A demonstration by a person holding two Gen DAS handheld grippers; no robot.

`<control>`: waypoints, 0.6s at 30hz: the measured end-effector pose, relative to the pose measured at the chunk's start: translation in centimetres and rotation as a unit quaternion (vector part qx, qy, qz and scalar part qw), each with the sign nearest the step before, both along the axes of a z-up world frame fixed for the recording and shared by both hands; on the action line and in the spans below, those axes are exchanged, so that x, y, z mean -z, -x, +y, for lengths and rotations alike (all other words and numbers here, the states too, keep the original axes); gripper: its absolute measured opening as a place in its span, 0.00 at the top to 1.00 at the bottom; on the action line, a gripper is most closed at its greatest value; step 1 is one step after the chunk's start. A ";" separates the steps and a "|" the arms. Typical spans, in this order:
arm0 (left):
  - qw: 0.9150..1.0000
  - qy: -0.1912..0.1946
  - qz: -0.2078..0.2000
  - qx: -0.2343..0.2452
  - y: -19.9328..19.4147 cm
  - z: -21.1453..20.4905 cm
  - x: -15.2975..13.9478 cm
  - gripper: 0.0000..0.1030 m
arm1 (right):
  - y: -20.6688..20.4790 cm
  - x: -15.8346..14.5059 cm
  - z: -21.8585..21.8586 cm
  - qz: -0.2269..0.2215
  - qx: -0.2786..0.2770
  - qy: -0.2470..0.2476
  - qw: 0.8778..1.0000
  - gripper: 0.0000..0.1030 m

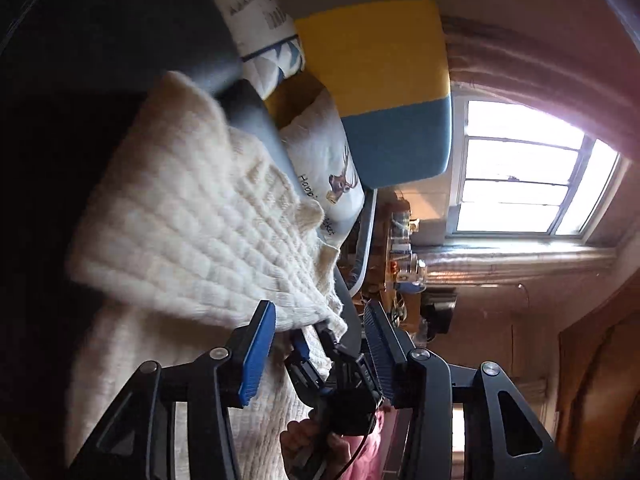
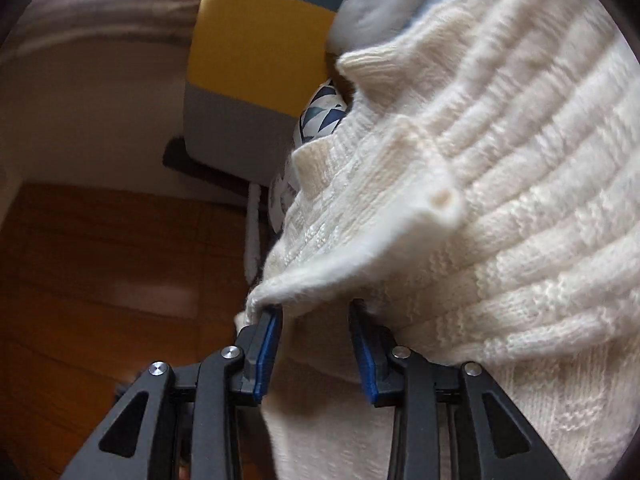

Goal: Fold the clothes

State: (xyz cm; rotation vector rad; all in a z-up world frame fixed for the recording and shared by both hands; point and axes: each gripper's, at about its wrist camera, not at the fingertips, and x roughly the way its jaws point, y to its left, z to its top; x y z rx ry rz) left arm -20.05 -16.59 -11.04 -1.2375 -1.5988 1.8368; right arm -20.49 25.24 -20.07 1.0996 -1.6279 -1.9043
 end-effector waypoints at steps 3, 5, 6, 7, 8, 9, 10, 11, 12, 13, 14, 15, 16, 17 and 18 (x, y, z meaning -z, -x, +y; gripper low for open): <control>0.999 -0.026 -0.016 -0.040 -2.1 -2.9 2.3 0.53 | -2.1 1.3 1.0 -0.016 0.078 0.076 0.994 0.61; 0.997 -0.039 -0.026 -0.059 -2.9 -4.1 3.6 0.52 | -3.6 1.4 1.4 -0.013 0.118 0.100 0.988 0.53; 0.996 -0.046 -0.029 -0.064 -3.0 -4.4 4.1 0.52 | -4.3 1.4 1.6 -0.012 0.137 0.111 0.984 0.52; 0.996 -0.054 -0.032 -0.069 -3.0 -4.6 4.5 0.52 | -4.7 1.2 1.8 -0.012 0.148 0.114 0.982 0.49; 0.995 -0.060 -0.035 -0.072 -3.0 -4.8 5.0 0.50 | -4.5 1.1 1.8 -0.013 0.153 0.113 0.982 0.47; 0.995 -0.065 -0.039 -0.071 -2.8 -4.7 5.2 0.50 | -4.2 1.0 1.8 -0.015 0.157 0.111 0.981 0.47; 0.994 -0.070 -0.043 -0.071 -2.6 -4.4 5.5 0.50 | -3.5 0.8 1.5 -0.022 0.151 0.099 0.983 0.47; 0.994 -0.074 -0.042 -0.070 -2.3 -4.1 5.6 0.50 | -2.8 0.6 1.2 -0.029 0.145 0.087 0.985 0.47; 0.994 -0.078 -0.038 -0.068 -2.1 -3.8 5.6 0.50 | -2.2 0.4 0.9 -0.036 0.139 0.075 0.987 0.47; 0.994 -0.082 -0.036 -0.069 -2.1 -3.6 5.7 0.50 | -1.6 0.4 0.5 -0.038 0.133 0.061 0.988 0.47; 0.993 -0.088 -0.034 -0.070 -2.0 -3.4 5.7 0.49 | -1.1 0.4 0.1 -0.036 0.125 0.048 0.990 0.49; 0.992 -0.098 -0.031 -0.069 -2.0 -3.1 5.8 0.47 | -0.6 0.4 -0.4 -0.034 0.117 0.034 0.992 0.50; 0.992 -0.106 -0.030 -0.068 -2.1 -2.9 5.8 0.47 | -0.2 0.4 -0.8 -0.032 0.108 0.021 0.993 0.50; 0.991 -0.110 -0.031 -0.069 -2.1 -2.6 6.0 0.46 | -0.1 0.2 -1.0 -0.023 0.100 0.016 0.995 0.50; 0.991 -0.111 -0.032 -0.069 -2.1 -2.3 6.1 0.45 | -0.1 0.2 -0.9 -0.016 0.084 0.017 0.996 0.50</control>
